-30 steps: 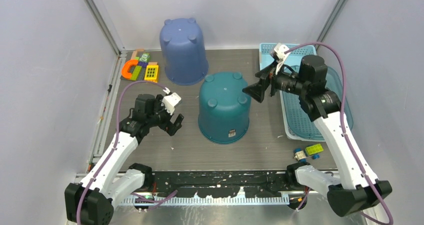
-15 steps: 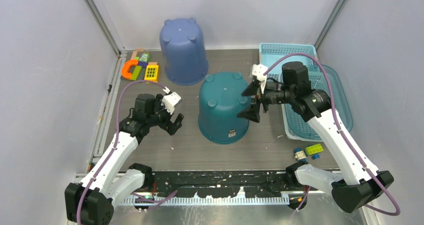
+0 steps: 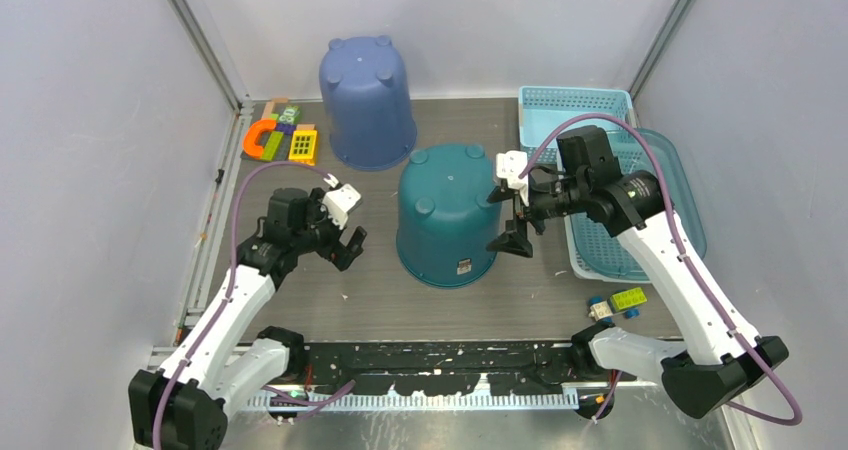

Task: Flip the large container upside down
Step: Move the container to the center of the board.

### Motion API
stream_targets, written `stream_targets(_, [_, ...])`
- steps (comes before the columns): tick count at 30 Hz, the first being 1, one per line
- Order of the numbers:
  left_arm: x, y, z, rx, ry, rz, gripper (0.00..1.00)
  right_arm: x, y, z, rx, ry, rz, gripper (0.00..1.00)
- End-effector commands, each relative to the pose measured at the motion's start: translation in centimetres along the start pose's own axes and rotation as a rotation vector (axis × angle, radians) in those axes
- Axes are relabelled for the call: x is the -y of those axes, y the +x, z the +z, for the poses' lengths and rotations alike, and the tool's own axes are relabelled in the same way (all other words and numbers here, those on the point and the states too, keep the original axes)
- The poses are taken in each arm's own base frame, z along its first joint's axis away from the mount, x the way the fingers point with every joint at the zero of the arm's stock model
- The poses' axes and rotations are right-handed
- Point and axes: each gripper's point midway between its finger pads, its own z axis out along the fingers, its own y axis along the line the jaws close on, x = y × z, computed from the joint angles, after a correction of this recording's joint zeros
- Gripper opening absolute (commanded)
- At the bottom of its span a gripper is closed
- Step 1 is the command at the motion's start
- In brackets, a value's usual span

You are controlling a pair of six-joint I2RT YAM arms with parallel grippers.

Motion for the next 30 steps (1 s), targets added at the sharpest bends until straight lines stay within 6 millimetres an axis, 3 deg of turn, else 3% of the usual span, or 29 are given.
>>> stream_targets(1, [-0.5, -1.4, -0.1, 0.027, -0.005, 0.012, 1.0, -0.9, 0.7, -0.5, -0.038, -0.049, 0.018, 1.0])
stream_targets(11, [-0.2, -1.1, 0.1, 0.011, 0.019, 0.014, 1.0, -0.3, 0.2, -0.4, 0.016, -0.075, 0.042, 1.0])
stream_targets(16, [-0.3, -1.0, 0.2, 0.006, 0.016, 0.013, 1.0, 1.6, -2.0, -0.2, 0.078, -0.016, 0.099, 1.0])
stream_targets(20, [-0.5, -0.6, 0.5, -0.004, 0.008, 0.015, 1.0, 3.0, -2.5, 0.2, 0.09, 0.04, 0.15, 1.0])
stream_targets(30, [-0.6, -0.4, 0.7, 0.002, -0.001, 0.022, 1.0, 3.7, -4.0, 3.6, 0.03, 0.129, 0.086, 1.0])
